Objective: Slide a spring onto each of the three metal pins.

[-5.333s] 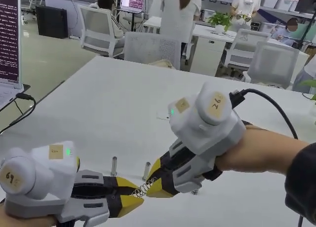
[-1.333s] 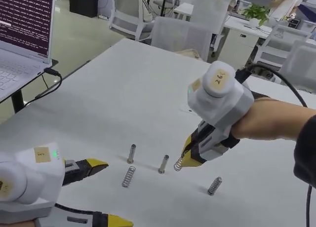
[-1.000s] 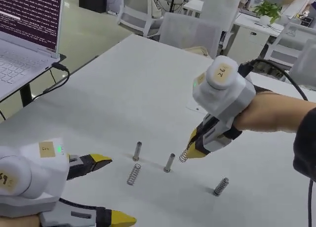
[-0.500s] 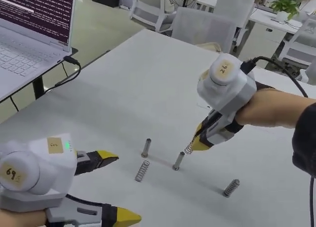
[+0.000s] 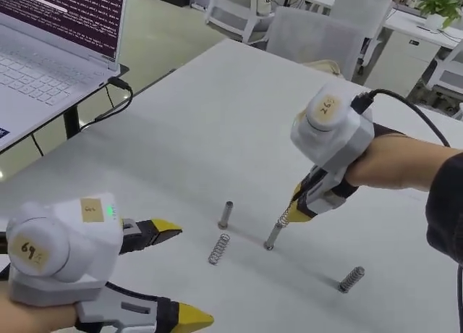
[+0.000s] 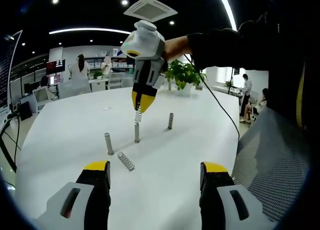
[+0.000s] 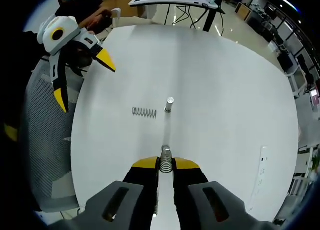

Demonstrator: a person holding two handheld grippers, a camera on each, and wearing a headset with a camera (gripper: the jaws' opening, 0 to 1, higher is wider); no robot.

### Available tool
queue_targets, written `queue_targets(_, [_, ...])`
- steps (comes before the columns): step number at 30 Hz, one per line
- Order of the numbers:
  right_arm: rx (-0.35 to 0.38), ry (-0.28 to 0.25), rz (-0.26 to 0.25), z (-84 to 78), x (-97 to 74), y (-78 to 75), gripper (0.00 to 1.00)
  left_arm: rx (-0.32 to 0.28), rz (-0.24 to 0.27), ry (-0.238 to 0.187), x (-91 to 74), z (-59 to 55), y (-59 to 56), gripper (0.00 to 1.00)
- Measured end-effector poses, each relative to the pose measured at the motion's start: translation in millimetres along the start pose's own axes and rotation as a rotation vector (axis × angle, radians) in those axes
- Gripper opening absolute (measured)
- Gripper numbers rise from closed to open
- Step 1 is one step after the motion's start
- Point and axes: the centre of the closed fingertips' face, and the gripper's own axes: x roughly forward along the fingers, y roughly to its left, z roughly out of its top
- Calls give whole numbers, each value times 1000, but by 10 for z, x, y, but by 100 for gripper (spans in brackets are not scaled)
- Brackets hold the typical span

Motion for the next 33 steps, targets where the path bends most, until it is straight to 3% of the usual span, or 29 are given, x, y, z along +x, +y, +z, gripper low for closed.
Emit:
queue_targets(17, [-1, 12, 8, 3, 94, -36, 8, -11, 1, -1, -28, -29, 29, 68])
queue_targets(33, [19, 29, 20, -44, 286, -41, 8, -14, 2, 2, -32, -36, 39, 67])
